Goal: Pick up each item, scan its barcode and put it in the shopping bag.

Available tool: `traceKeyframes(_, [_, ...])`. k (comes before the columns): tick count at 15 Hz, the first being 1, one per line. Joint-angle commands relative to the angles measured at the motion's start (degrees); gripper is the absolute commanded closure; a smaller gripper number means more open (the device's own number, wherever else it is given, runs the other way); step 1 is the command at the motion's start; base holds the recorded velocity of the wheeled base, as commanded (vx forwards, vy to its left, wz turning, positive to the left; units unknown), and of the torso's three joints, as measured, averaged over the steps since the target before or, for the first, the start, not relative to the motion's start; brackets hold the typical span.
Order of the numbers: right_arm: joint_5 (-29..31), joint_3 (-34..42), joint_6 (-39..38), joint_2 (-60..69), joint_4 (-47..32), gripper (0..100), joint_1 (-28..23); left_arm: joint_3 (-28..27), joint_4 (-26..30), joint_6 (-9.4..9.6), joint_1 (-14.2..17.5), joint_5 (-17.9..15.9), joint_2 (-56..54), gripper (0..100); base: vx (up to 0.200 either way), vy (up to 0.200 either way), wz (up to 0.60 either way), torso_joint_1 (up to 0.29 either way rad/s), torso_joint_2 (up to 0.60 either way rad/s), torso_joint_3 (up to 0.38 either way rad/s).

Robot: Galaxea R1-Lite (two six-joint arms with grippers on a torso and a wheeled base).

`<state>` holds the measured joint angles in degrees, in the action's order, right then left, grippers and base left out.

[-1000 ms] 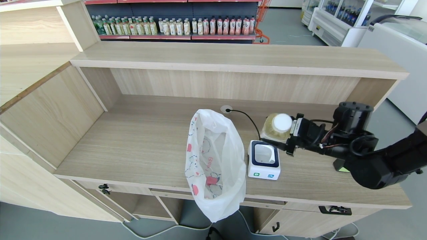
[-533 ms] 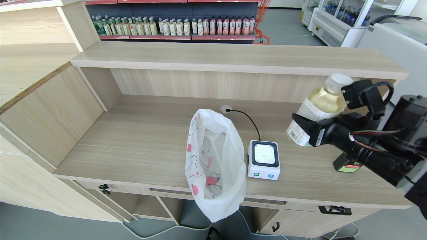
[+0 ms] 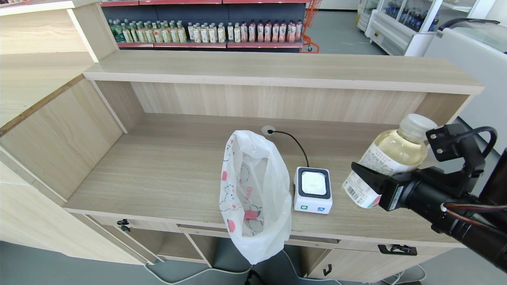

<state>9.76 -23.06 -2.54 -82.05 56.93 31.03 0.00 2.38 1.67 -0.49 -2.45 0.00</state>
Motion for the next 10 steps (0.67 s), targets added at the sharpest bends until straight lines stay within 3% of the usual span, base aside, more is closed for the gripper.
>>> traceKeyframes(1, [-0.01, -0.49, -0.63, -0.39, 0.11, 100, 1.49, 0.0, 0.0, 0.0, -0.04, -0.01, 0.09, 0, 0.0, 0.2, 0.0, -0.022, -0.01, 0.017])
traceKeyframes(7, [-0.27, -2.69, -0.98, -5.04, 0.73, 100, 3.08, 0.0, 0.0, -0.18, -0.04, -0.01, 0.09, 0, 0.0, 0.2, 0.0, 0.001, 0.0, 0.002])
traceKeyframes(10, [-1.68, -2.69, -1.07, -6.19, 1.78, 100, 2.37, 0.0, 0.0, -0.09, -0.04, -0.01, 0.09, 0, 0.0, 0.0, 0.0, 0.0, 0.0, 0.0])
